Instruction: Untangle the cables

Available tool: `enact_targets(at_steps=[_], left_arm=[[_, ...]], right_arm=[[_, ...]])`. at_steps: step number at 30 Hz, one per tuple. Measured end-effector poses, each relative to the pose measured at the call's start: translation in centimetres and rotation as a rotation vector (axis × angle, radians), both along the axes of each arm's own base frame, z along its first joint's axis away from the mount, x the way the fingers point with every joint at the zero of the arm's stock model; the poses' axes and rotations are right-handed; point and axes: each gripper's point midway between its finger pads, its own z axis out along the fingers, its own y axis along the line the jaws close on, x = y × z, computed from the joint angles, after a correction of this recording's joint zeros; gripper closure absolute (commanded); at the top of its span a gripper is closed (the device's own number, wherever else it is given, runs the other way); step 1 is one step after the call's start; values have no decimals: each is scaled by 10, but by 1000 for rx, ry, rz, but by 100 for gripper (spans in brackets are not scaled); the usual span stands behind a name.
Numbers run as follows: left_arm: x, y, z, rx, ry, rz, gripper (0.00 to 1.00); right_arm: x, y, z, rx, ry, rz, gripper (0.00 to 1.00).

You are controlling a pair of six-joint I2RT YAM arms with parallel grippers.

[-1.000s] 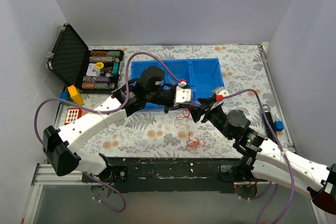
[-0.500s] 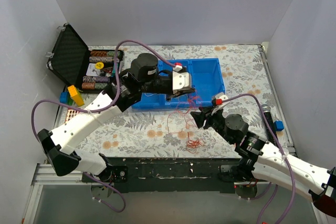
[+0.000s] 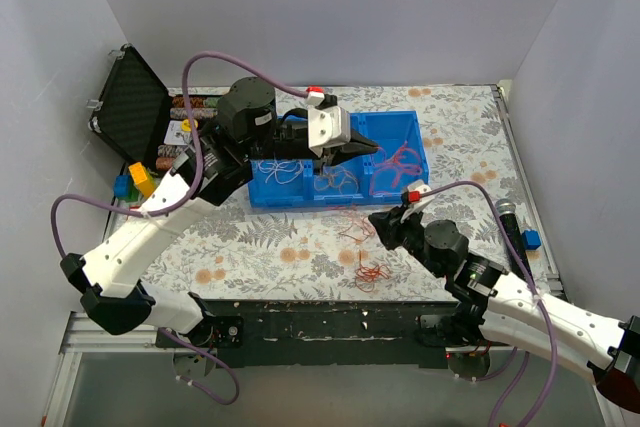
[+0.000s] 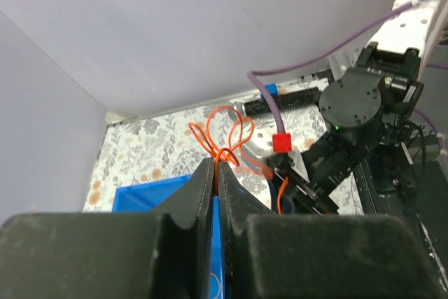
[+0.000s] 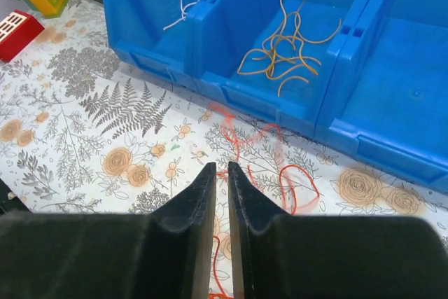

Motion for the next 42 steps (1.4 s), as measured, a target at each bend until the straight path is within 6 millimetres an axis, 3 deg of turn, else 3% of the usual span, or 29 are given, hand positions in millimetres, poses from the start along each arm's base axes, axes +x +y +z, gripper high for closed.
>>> enact_targets(at_steps=[2, 9, 13, 16, 20, 23, 28, 30, 33, 37, 38, 39, 40, 41, 42], left_arm=[[-2, 1, 12, -21, -11, -1, 100], [-5, 8, 48, -88, -80, 6, 100], [-1, 9, 63, -133, -130, 26, 100], [2, 8, 67, -151, -152, 40, 100], [11, 1, 57, -159, -156, 56, 100], [28, -9, 38, -156, -132, 104, 100], [85, -45, -19, -115, -83, 239, 100], [111, -62, -53, -69, -57, 291, 100], [151, -88, -126, 37, -7, 370, 100], [187, -105, -216, 179, 45, 455, 100], [193, -108, -229, 199, 49, 469, 100], [200, -110, -242, 220, 49, 488, 93], [205, -112, -251, 235, 47, 503, 64], [209, -112, -259, 248, 41, 517, 53], [212, -112, -263, 259, 29, 525, 50]], right_arm=[[-1, -1, -5, -1, 10, -1, 98], [-3, -4, -13, 13, 34, -14, 99], [-6, -7, -29, -4, 68, -18, 99], [-8, -12, -34, -6, 82, -29, 97], [-8, -19, -23, 34, 65, -58, 86], [-8, -27, -14, 63, 53, -87, 68], [-7, -44, 4, 115, 28, -152, 64], [-7, -50, 14, 134, 15, -176, 66], [-6, -58, 22, 142, 6, -209, 67], [-5, -69, 26, 140, -1, -253, 73], [-5, -72, 28, 138, -3, -264, 73], [-4, -75, 30, 139, -6, -277, 73], [-4, -78, 32, 142, -10, -288, 73], [-4, -80, 35, 145, -14, -295, 73], [-3, -82, 38, 151, -19, -306, 73]])
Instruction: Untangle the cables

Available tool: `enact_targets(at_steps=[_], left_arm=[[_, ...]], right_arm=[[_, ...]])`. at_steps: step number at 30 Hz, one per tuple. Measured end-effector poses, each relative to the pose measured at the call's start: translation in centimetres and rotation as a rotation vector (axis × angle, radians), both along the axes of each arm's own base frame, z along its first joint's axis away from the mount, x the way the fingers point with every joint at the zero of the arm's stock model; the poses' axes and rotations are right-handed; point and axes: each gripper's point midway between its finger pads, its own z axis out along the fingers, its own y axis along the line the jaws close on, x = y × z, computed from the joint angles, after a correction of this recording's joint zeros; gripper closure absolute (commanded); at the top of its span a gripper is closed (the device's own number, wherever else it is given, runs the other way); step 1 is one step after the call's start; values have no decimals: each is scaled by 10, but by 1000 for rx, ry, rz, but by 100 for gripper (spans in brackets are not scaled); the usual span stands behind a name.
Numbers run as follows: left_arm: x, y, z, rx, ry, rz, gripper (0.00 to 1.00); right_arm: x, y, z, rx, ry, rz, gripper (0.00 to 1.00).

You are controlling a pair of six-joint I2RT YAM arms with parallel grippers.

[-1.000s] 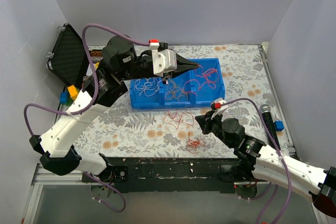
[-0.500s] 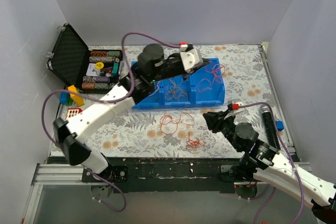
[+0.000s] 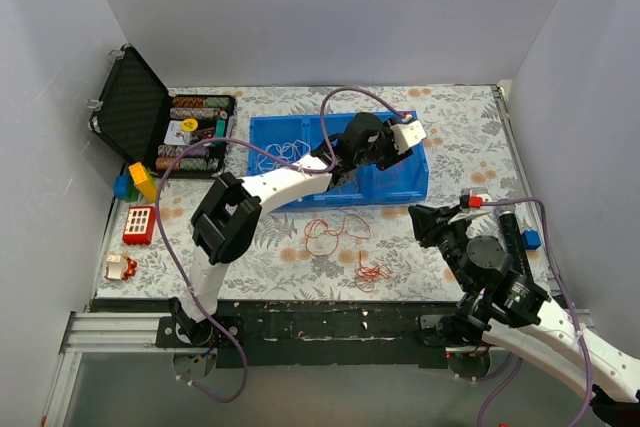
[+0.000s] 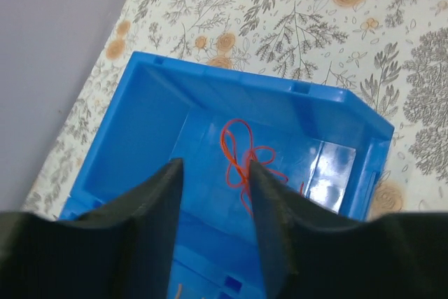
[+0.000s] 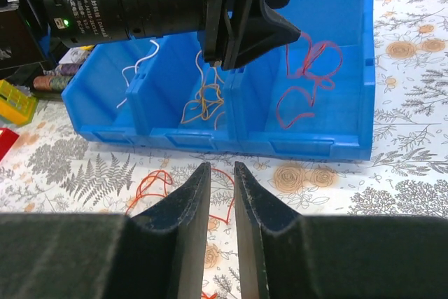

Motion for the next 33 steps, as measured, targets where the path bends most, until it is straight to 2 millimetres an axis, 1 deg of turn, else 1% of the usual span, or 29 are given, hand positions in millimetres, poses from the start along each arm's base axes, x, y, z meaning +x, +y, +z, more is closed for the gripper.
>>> enact_targets(at_steps=[1, 2, 3, 5, 7, 10, 12, 14, 15, 16, 17, 18, 19, 21, 22, 24, 27, 29, 31, 33], left_arm=[[2, 0, -2, 8, -6, 5, 44], [4, 0, 0, 10, -13, 11, 31], [7, -1, 3, 7, -24, 19, 20], [11, 0, 11, 5, -43, 29, 11], [12, 3, 18, -1, -49, 33, 5], [4, 15, 28, 10, -33, 17, 3], [-10, 29, 38, 20, -14, -19, 2], [-30, 46, 51, 29, 0, -72, 3], [-47, 59, 60, 35, -1, -112, 4], [-57, 71, 65, 42, 1, -133, 5], [-72, 83, 69, 50, -2, -166, 7], [-88, 94, 71, 61, -1, -197, 7], [-103, 105, 68, 77, 5, -226, 8], [-126, 123, 54, 117, 23, -272, 9], [-135, 130, 41, 142, 41, -288, 11], [-148, 143, 7, 205, 99, -311, 15], [-157, 163, -44, 307, 201, -320, 18], [-160, 173, -67, 359, 247, -325, 21], [-162, 181, -83, 398, 269, -333, 22], [-164, 184, -92, 424, 268, -350, 22]], right_arm=[[0, -1, 2, 3, -4, -7, 72], [1, -2, 3, 4, -6, -12, 71], [1, -3, 4, 3, -6, -18, 69], [2, -4, 2, -1, -4, -24, 66], [3, -3, 0, -12, 3, -28, 65], [5, -2, -4, -31, 14, -30, 65], [5, -1, -6, -38, 19, -29, 65], [6, 0, -7, -44, 22, -29, 64], [6, 0, -8, -47, 24, -28, 64], [6, 1, -9, -48, 25, -28, 64], [6, 1, -9, -51, 27, -26, 64], [6, 2, -10, -53, 29, -25, 64], [6, 3, -11, -55, 31, -22, 64], [7, 3, -11, -58, 33, -21, 63], [7, 4, -12, -59, 34, -20, 63], [7, 4, -12, -60, 34, -18, 63], [7, 5, -13, -63, 36, -15, 63], [6, 6, -14, -66, 40, -11, 63], [6, 7, -14, -66, 41, -5, 63], [5, 8, -14, -63, 43, 2, 63]])
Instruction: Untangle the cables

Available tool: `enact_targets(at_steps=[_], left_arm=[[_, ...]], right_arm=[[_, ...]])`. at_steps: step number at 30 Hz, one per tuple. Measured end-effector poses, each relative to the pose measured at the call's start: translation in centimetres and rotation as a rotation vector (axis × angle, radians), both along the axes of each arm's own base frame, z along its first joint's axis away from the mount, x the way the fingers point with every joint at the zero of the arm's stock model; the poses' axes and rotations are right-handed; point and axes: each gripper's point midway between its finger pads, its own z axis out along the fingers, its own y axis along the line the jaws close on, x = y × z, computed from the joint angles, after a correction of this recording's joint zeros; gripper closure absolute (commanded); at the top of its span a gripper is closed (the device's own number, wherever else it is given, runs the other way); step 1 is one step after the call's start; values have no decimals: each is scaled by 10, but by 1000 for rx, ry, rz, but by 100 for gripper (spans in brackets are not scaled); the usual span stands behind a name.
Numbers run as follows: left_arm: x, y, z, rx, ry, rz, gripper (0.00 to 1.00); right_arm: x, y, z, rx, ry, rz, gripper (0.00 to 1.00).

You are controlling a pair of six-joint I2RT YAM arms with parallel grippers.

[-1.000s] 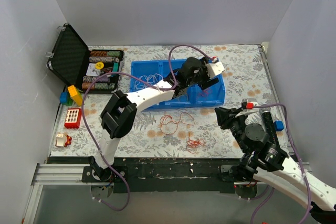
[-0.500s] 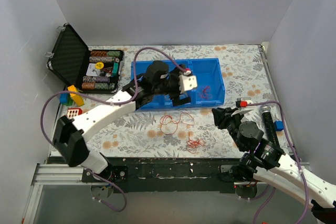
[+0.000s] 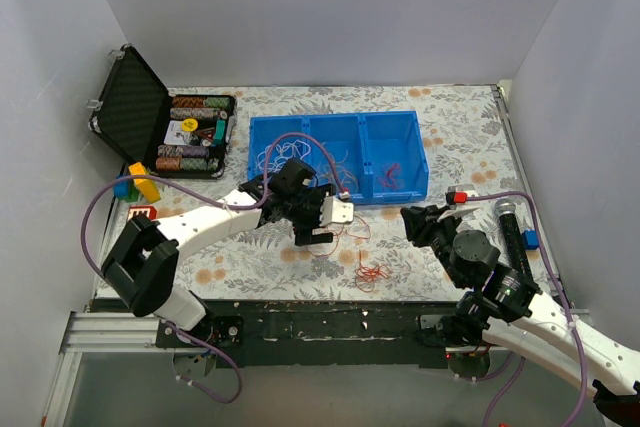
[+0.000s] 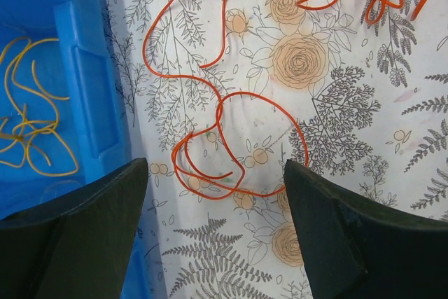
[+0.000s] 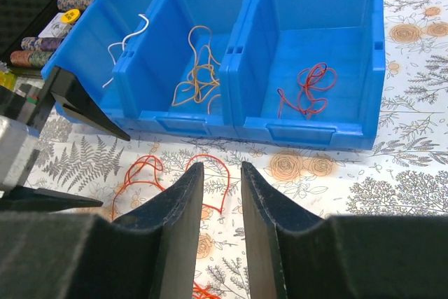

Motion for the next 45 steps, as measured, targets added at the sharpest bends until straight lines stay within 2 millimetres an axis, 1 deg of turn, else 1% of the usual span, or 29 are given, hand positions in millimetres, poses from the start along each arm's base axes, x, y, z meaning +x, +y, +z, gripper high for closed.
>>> enact_targets(at_steps=[6, 9, 10, 12, 14, 17, 18, 20, 22, 24, 25, 27, 29, 32, 36, 39, 41, 45], left_arm=[[2, -4, -17, 22, -7, -57, 24], [1, -6, -30, 38, 12, -77, 29], [1, -6, -36, 46, 18, -84, 32], [0, -6, -45, 63, 31, -97, 44], [-1, -5, -54, 78, 42, -107, 66], [-1, -4, -62, 93, 47, -122, 95], [-1, -4, -63, 95, 40, -130, 100], [0, -5, -63, 95, 39, -126, 100], [3, -8, -59, 87, 39, -116, 100], [8, -16, -46, 62, 43, -92, 100], [12, -23, -36, 38, 45, -77, 100], [23, -41, -6, -31, 35, -46, 100], [32, -61, 34, -129, 33, -11, 100], [40, -86, 107, -320, 15, 29, 100], [47, -105, 181, -520, -18, 48, 100], [57, -119, 217, -627, -53, 50, 100], [67, -131, 234, -679, -79, 43, 100], [97, -162, 263, -759, -130, 29, 100]], right_arm=[[-1, 1, 0, 5, 2, 6, 63], [-1, 1, 0, 5, 3, 6, 64], [-1, 1, 0, 5, 3, 6, 64], [-1, 1, 0, 6, 3, 6, 64], [-1, 1, 1, 7, 1, 6, 64], [-1, 1, 1, 10, -1, 6, 64], [-1, 0, 2, 11, -2, 5, 65], [-1, 0, 3, 15, -4, 5, 64], [-1, 0, 3, 17, -6, 5, 64], [-2, -1, 4, 19, -7, 3, 64], [-2, -2, 3, 19, -5, 1, 64], [-2, -3, 3, 21, -5, -3, 64], [-3, -6, 1, 21, -2, -8, 64], [-4, -11, 0, 29, -1, -27, 66], [-3, -16, 0, 36, -3, -51, 67], [-3, -18, 0, 34, -3, -62, 68], [-2, -19, 0, 34, -4, -67, 68], [-1, -20, 0, 32, -5, -77, 69]])
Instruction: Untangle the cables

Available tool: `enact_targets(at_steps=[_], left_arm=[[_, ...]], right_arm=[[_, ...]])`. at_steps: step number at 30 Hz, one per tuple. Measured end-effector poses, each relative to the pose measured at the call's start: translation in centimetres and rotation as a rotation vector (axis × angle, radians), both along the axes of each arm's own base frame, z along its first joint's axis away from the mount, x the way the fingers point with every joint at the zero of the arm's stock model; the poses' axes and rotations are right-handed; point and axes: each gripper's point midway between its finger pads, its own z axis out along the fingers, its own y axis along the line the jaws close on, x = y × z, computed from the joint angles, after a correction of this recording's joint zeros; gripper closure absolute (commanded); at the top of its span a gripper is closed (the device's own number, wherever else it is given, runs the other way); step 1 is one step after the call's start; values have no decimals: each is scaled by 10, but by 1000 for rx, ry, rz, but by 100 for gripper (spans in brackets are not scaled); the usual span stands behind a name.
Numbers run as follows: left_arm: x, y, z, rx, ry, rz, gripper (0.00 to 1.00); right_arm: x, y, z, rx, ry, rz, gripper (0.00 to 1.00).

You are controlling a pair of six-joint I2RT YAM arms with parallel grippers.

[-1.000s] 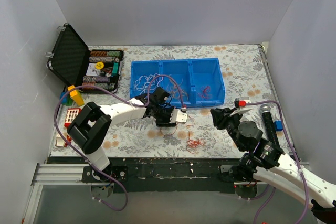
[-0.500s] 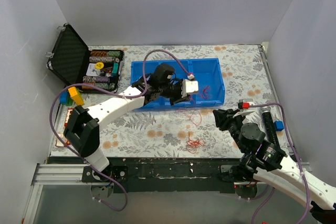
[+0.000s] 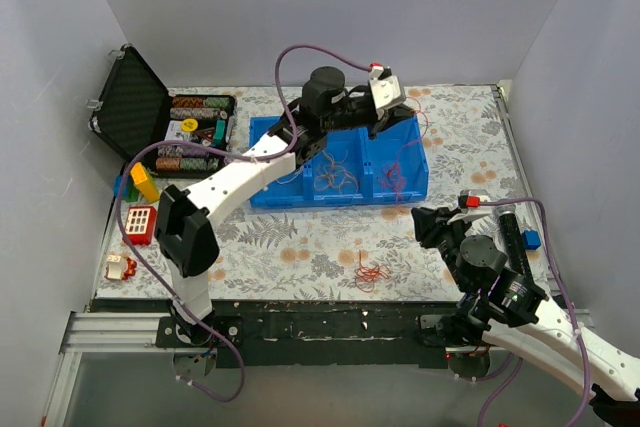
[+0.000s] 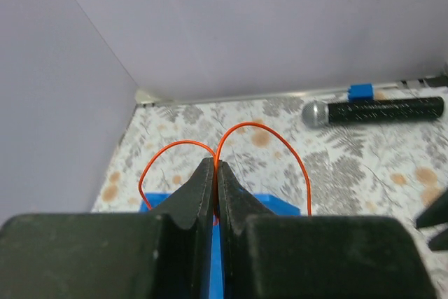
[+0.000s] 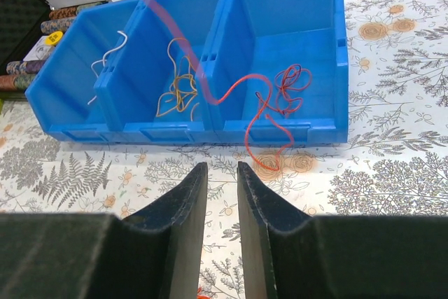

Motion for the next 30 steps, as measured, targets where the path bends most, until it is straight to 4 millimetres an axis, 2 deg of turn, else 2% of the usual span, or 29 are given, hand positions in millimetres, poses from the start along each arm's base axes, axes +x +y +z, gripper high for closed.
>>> enact_targets(at_steps=[4, 8, 13, 22, 24, 26, 30], left_arm=[[24, -23, 22, -66, -71, 5, 100], [39, -33, 46, -131, -152, 20, 100], [47, -35, 62, -192, -226, 50, 100], [51, -30, 97, -293, -359, 90, 100], [55, -29, 96, -299, -372, 110, 100], [59, -29, 86, -290, -375, 126, 100], [70, -32, 40, -217, -341, 156, 100]], right_arm=[[1, -1, 0, -3, 0, -6, 69], [1, 0, -2, -11, 5, -6, 70], [3, 2, -5, -23, 11, -5, 70], [3, 3, -1, -16, 1, -5, 70], [3, 3, -1, -15, 1, -5, 71], [3, 3, -1, -14, 1, -5, 71], [3, 2, 1, -7, -4, -5, 71]])
